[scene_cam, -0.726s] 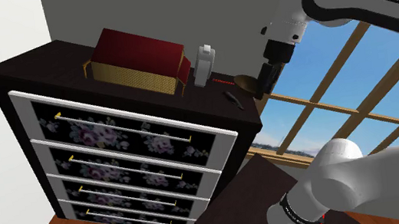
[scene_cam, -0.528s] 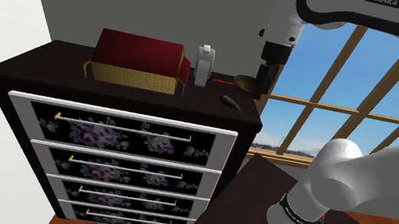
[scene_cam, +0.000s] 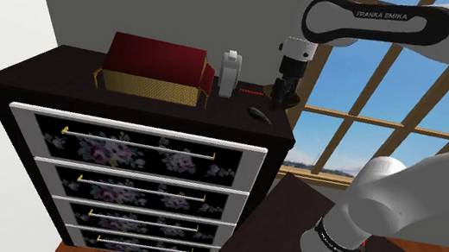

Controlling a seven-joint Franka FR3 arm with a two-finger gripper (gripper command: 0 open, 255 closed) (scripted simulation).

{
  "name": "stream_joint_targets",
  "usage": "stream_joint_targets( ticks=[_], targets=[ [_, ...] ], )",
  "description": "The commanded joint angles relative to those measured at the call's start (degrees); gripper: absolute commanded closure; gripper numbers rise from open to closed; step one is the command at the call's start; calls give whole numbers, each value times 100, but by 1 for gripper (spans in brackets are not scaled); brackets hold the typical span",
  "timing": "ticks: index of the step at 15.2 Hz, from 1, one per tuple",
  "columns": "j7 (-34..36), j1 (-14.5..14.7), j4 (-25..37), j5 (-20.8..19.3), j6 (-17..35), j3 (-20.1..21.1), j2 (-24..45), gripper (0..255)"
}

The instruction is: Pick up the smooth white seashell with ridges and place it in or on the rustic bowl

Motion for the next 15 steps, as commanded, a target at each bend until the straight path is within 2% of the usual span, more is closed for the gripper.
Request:
stream_joint_targets(
  ticks=[1, 7, 13, 15],
  targets=[
    [-131, -52, 69, -57, 290, -141, 327, 0],
    [-518, -172, 398, -84, 1073, -545, 1363, 0],
    [-960, -288, 968, 118, 1696, -910, 2510, 0],
    [-1022, -305, 991, 166, 1832, -944, 2668, 0]
  ],
)
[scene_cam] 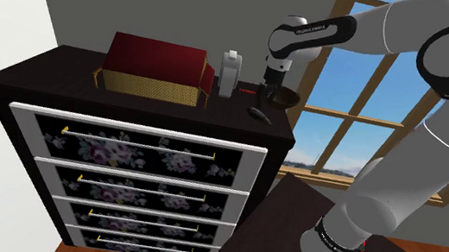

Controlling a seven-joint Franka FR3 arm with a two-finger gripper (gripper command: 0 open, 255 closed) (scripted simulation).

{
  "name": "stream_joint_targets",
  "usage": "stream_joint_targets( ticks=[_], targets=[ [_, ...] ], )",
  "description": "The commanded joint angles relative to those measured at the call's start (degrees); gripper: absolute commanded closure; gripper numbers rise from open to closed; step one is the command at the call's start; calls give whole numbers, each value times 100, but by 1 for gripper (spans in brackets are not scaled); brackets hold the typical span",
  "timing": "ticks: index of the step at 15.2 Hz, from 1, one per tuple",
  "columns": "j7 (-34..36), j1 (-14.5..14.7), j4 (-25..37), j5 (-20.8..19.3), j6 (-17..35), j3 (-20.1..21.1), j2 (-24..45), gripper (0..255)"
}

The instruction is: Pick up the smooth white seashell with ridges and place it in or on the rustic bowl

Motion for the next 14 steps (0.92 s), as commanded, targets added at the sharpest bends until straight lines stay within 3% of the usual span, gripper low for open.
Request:
stream_joint_targets(
  ticks=[1, 7, 14],
  targets=[
    [-47, -13, -45, 35, 167, -27, 125, 0],
    [-97, 0, -341, 105, 597, -24, 270, 0],
    [-97, -2, -341, 105, 597, -22, 270, 0]
  ],
)
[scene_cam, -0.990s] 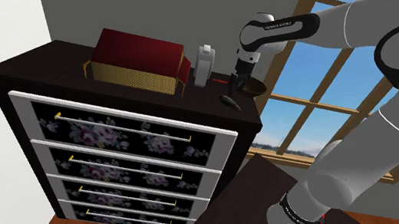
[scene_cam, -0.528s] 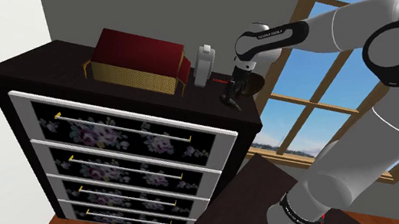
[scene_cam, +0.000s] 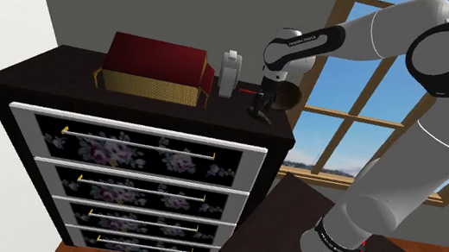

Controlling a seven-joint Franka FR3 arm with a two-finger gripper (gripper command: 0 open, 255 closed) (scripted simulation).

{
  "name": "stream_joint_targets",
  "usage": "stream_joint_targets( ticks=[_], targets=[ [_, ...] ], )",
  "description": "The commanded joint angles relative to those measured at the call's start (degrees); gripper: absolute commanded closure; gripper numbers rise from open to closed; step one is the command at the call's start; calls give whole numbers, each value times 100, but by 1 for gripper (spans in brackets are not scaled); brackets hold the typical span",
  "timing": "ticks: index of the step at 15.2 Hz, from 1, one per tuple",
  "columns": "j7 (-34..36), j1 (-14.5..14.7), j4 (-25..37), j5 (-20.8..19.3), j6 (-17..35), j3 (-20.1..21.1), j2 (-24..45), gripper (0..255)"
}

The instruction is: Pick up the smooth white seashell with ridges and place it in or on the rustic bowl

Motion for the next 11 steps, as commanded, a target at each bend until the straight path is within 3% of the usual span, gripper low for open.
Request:
stream_joint_targets(
  ticks=[1, 11],
  targets=[
    [0, -4, -2, -3, 1, -4, 1, 255],
    [17, -4, 41, -19, -74, -1, -34, 255]
  ],
)
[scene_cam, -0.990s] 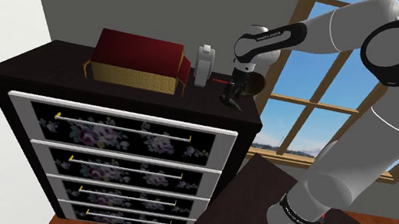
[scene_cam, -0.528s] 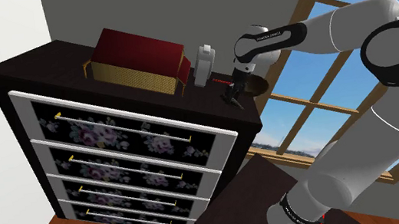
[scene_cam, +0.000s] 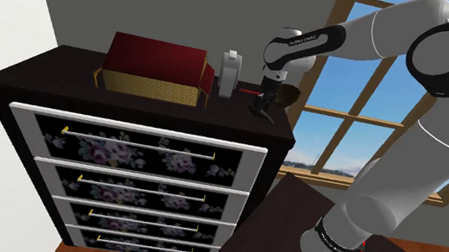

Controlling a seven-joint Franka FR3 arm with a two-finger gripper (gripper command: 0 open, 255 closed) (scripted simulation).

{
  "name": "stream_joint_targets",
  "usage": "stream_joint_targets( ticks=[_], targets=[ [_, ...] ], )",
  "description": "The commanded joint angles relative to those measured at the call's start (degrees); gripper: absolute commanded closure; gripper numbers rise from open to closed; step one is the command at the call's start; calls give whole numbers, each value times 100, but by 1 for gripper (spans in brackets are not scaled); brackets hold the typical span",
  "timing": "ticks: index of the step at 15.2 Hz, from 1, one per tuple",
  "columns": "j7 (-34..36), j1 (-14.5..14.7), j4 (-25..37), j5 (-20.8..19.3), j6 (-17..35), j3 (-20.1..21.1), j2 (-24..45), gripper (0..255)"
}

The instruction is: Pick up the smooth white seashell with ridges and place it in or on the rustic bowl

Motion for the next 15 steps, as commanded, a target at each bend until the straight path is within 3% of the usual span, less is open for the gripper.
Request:
stream_joint_targets(
  ticks=[1, 15],
  targets=[
    [27, 0, 69, -25, -120, 5, -57, 255],
    [203, 2, 808, -164, -1187, 51, -411, 255]
  ],
)
